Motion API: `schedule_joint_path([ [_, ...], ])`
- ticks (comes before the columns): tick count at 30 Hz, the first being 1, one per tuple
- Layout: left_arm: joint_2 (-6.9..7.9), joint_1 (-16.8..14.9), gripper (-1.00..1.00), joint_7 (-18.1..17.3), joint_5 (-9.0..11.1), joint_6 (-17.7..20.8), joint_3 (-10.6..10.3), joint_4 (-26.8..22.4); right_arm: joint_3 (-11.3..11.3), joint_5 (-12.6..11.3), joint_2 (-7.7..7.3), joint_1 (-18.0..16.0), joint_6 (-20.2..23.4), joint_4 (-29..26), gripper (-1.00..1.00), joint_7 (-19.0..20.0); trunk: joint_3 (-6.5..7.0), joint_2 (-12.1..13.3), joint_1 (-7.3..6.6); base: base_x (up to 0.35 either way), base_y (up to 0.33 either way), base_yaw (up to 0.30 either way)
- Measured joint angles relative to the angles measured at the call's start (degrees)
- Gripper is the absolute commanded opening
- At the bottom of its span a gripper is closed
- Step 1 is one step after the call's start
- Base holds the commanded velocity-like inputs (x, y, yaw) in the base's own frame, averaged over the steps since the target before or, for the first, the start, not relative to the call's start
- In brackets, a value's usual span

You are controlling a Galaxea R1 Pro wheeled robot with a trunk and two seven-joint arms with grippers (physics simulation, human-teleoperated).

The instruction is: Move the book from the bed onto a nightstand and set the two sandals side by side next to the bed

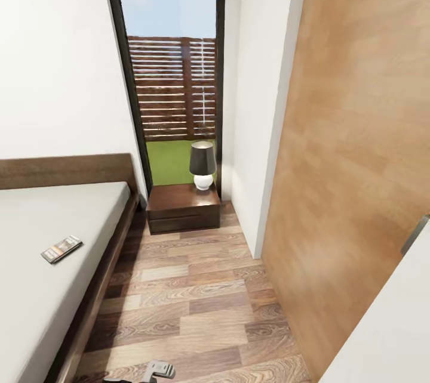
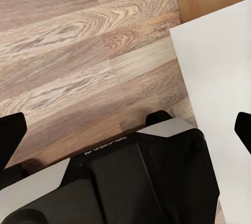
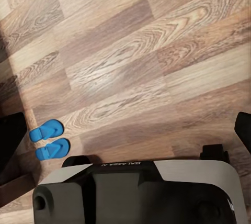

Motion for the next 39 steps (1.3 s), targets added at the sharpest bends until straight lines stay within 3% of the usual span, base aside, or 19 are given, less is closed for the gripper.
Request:
schedule_joint_path([
  [26, 0.0, 0.0, 1.0, -0.09, 0.0, 0.01, -0.06, 0.06, 0.0, 0.0, 0.01, 0.0, -0.09, 0.03, 1.0, -0.09, 0.0, 0.0, -0.01, 0.079, 0.0, -0.001],
  [39, 0.0, 0.0, 1.0, -0.09, 0.0, 0.01, -0.09, 0.06, 0.0, 0.0, 0.08, 0.0, -0.06, 0.06, 1.0, -0.09, 0.0, 0.0, -0.02, 0.267, 0.0, 0.0],
])
